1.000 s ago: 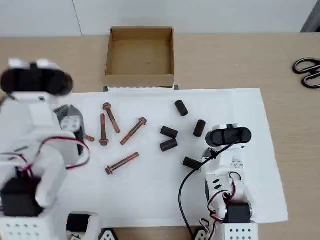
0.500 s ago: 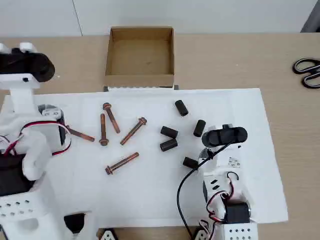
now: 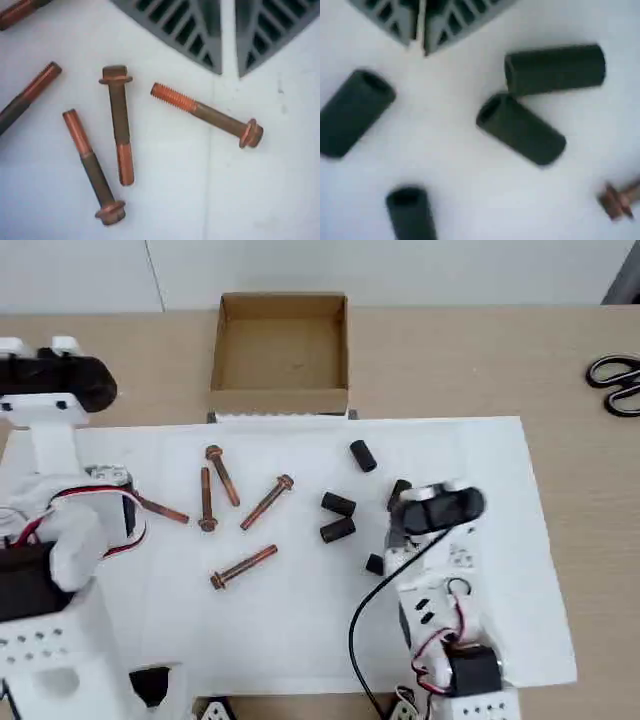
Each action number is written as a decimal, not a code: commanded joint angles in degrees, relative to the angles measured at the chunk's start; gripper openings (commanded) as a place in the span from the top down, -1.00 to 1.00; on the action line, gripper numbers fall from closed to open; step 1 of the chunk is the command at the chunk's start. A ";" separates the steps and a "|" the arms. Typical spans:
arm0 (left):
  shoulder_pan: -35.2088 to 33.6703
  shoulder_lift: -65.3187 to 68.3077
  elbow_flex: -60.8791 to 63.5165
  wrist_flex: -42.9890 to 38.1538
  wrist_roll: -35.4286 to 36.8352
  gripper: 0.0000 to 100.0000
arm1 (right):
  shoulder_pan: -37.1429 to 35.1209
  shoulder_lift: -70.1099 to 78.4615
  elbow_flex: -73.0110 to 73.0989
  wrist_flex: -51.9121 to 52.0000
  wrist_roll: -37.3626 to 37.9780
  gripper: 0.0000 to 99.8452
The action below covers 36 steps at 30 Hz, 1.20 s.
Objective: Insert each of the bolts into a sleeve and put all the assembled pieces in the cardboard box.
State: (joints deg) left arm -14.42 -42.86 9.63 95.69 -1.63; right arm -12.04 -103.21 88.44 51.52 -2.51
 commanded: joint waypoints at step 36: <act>-0.26 0.18 19.56 -8.35 -5.71 0.98 | 1.54 112.75 -97.49 18.86 14.07 0.79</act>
State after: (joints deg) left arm -14.42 -42.77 29.32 89.36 -6.11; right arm -10.73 4.22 0.26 67.25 10.68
